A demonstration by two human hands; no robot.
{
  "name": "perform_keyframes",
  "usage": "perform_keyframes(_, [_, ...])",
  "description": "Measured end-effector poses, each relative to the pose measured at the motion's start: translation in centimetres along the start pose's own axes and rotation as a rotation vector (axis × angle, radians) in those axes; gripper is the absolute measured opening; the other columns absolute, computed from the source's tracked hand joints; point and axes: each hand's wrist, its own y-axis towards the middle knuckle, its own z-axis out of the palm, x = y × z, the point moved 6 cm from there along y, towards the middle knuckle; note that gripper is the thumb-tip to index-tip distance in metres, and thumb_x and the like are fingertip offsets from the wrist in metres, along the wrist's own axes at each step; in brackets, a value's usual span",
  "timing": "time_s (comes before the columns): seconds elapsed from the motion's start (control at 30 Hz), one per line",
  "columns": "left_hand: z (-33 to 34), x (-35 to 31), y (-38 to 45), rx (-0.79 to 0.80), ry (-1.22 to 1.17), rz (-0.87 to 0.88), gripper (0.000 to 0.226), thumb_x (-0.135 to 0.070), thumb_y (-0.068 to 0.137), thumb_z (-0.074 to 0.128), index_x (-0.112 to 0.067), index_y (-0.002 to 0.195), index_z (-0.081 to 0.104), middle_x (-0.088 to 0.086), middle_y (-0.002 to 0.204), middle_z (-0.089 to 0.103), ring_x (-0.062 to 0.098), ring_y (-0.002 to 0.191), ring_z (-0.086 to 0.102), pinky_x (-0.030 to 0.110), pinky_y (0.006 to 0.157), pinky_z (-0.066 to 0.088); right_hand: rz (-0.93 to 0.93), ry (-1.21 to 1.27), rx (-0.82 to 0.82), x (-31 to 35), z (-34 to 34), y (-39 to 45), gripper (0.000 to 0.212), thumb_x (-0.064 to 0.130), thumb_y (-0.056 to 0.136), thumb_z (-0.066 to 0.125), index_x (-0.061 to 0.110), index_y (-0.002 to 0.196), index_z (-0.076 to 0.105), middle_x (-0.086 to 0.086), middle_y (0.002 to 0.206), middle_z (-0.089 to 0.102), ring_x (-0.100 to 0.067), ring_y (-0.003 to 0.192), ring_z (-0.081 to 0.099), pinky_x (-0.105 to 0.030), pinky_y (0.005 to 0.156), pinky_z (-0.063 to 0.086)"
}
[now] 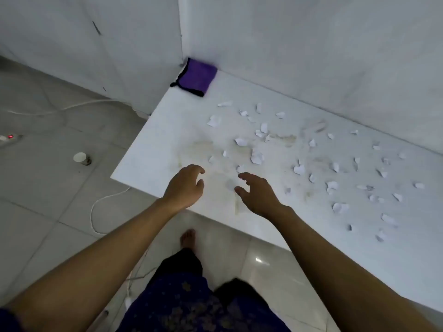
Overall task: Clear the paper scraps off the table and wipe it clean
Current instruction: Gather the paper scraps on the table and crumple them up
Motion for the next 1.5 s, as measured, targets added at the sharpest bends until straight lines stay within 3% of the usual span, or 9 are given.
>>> perform_keyframes(0.17, [-0.2, 2.7, 3.0, -0.002, 0.064, 0.037, 0.032, -0.010, 0.095, 0.055, -0.010, 0.128, 0.057, 0.003, 0.137, 0.055, 0.024, 0.126, 0.050, 0.041, 0.101, 0.047, 0.035, -0.030, -0.047, 0.2, 1.8, 2.0, 0.050, 0.027, 0.099, 0.056, 0.016, 0.146, 0.044, -0.002, 0.151, 0.045, -0.022, 0.138, 0.040, -0.029, 0.111, 0.030])
perform_keyframes(0.43, [-0.3, 3.1, 10.4, -0.030, 0.149, 0.125, 0.048, -0.011, 0.092, 0.061, -0.005, 0.138, 0.050, 0.013, 0.155, 0.038, 0.029, 0.147, 0.030, 0.043, 0.115, 0.035, -0.002, -0.122, -0.115, -0.1, 2.3, 7.8, 0.057, 0.016, 0.092, 0.060, 0.011, 0.146, 0.041, -0.010, 0.158, 0.032, -0.029, 0.144, 0.030, -0.040, 0.112, 0.036])
perform_keyframes(0.7, [-0.5, 1.9, 20.7, -0.004, 0.186, 0.103, 0.056, -0.015, 0.101, 0.047, -0.008, 0.154, 0.029, 0.008, 0.168, 0.012, 0.023, 0.155, 0.006, 0.033, 0.123, 0.011, -0.028, -0.089, -0.222, -0.7, -0.1, 14.7, 0.060, 0.011, 0.089, 0.061, 0.010, 0.146, 0.040, -0.012, 0.159, 0.029, -0.030, 0.147, 0.026, -0.041, 0.118, 0.029])
perform_keyframes(0.87, [2.9, 0.0, 21.3, 0.058, 0.342, 0.258, 0.051, -0.019, 0.101, 0.045, -0.005, 0.149, 0.039, 0.013, 0.164, 0.025, 0.029, 0.153, 0.018, 0.043, 0.126, 0.012, -0.033, -0.074, -0.242, -1.8, -2.3, 19.0, 0.057, 0.008, 0.090, 0.059, 0.008, 0.144, 0.042, -0.013, 0.159, 0.028, -0.029, 0.148, 0.024, -0.041, 0.119, 0.029])
perform_keyframes(1.0, [4.4, -1.5, 19.7, -0.059, 0.279, 0.386, 0.033, -0.017, 0.096, 0.047, -0.006, 0.125, 0.059, 0.014, 0.145, 0.051, 0.031, 0.138, 0.043, 0.047, 0.121, 0.025, -0.034, -0.084, -0.294, -2.4, -4.4, 22.9, 0.058, 0.007, 0.090, 0.058, 0.009, 0.145, 0.040, -0.013, 0.163, 0.019, -0.029, 0.150, 0.016, -0.041, 0.121, 0.025])
perform_keyframes(1.13, [2.3, -1.6, 24.4, -0.248, 0.131, 0.288, 0.028, -0.014, 0.097, 0.050, -0.004, 0.121, 0.061, 0.014, 0.136, 0.057, 0.029, 0.130, 0.050, 0.038, 0.113, 0.039, -0.011, -0.090, -0.347, -3.6, -7.1, 27.6, 0.062, 0.008, 0.088, 0.056, 0.010, 0.148, 0.037, -0.014, 0.164, 0.011, -0.031, 0.152, 0.009, -0.042, 0.123, 0.017])
perform_keyframes(1.23, [1.5, -1.4, 29.4, -0.194, 0.153, 0.218, 0.040, -0.015, 0.098, 0.046, 0.000, 0.135, 0.052, 0.020, 0.150, 0.044, 0.033, 0.143, 0.038, 0.042, 0.119, 0.033, -0.014, -0.086, -0.257, -5.4, -7.9, 30.9, 0.067, 0.016, 0.094, 0.054, 0.014, 0.155, 0.026, -0.015, 0.165, 0.004, -0.031, 0.153, 0.002, -0.043, 0.124, 0.012])
perform_keyframes(1.37, [2.8, -1.4, 33.0, -0.005, 0.209, 0.147, 0.055, -0.023, 0.106, 0.038, -0.003, 0.156, 0.024, 0.017, 0.167, 0.010, 0.031, 0.155, 0.006, 0.044, 0.126, 0.007, -0.186, -0.171, -0.152, -5.3, -6.2, 30.7, 0.058, 0.014, 0.099, 0.046, 0.014, 0.154, 0.030, -0.010, 0.165, 0.014, -0.026, 0.153, 0.006, -0.046, 0.124, 0.011])
perform_keyframes(1.5, [4.9, -3.1, 29.9, -0.026, 0.199, 0.284, 0.054, -0.031, 0.108, 0.030, -0.002, 0.154, 0.031, 0.017, 0.165, 0.018, 0.029, 0.154, 0.012, 0.044, 0.127, 0.009, -0.422, -0.142, -0.179, -4.8, -4.5, 25.1, 0.049, 0.007, 0.096, 0.050, 0.009, 0.145, 0.047, -0.011, 0.156, 0.037, -0.026, 0.148, 0.029, -0.045, 0.121, 0.022])
